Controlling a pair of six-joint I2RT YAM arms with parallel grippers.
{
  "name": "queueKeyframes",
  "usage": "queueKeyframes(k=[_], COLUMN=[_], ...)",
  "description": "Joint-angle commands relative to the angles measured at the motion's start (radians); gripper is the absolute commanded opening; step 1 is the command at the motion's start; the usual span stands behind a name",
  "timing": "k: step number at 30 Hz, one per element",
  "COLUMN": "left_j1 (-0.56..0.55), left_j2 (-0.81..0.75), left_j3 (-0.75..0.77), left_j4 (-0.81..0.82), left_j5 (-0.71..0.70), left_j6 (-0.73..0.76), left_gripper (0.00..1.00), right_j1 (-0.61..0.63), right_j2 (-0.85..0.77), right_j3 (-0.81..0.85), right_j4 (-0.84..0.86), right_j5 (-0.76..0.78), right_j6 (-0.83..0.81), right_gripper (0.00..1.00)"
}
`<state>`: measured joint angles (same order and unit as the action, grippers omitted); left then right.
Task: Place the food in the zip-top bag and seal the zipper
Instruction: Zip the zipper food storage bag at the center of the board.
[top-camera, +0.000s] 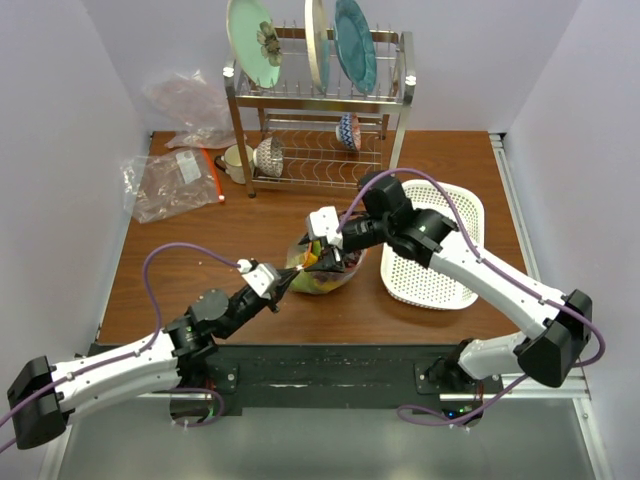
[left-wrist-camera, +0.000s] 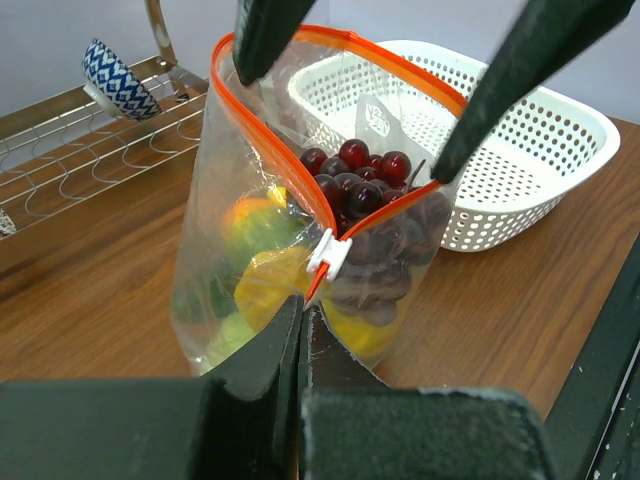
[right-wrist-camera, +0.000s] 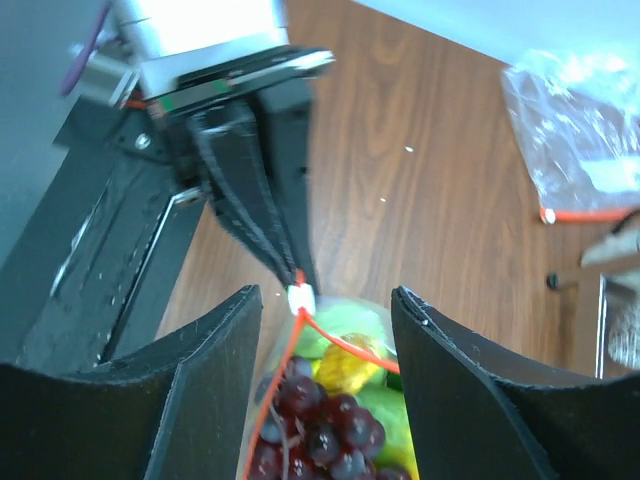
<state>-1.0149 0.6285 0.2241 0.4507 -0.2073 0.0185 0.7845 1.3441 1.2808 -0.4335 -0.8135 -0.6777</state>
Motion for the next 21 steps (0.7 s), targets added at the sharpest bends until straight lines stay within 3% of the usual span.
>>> queueKeyframes(k=[1,11,21], left_j1=[0.004,0.006,0.006], left_j2=[0.007,0.033,0.042], left_j3=[0.06,0.081,0.098], left_j4=[0.013,0.014,0.002], left_j5=[0.006,0.006,0.008], left_j6=[-0.011,-0.012,-0.005], left_gripper=[0.0,0.0,0.0], right_j1=[0.028,0.053,0.056], right_j2=[-0.01,0.056,0.098], right_j3=[0.021,0.071,0.072], right_j4=[-0.057,-0.163,-0.166], right_j5=[-0.012,0.022,0.043], right_j6=[-0.207,-0.261,-0.266], right_gripper=[0.57,0.46,0.42])
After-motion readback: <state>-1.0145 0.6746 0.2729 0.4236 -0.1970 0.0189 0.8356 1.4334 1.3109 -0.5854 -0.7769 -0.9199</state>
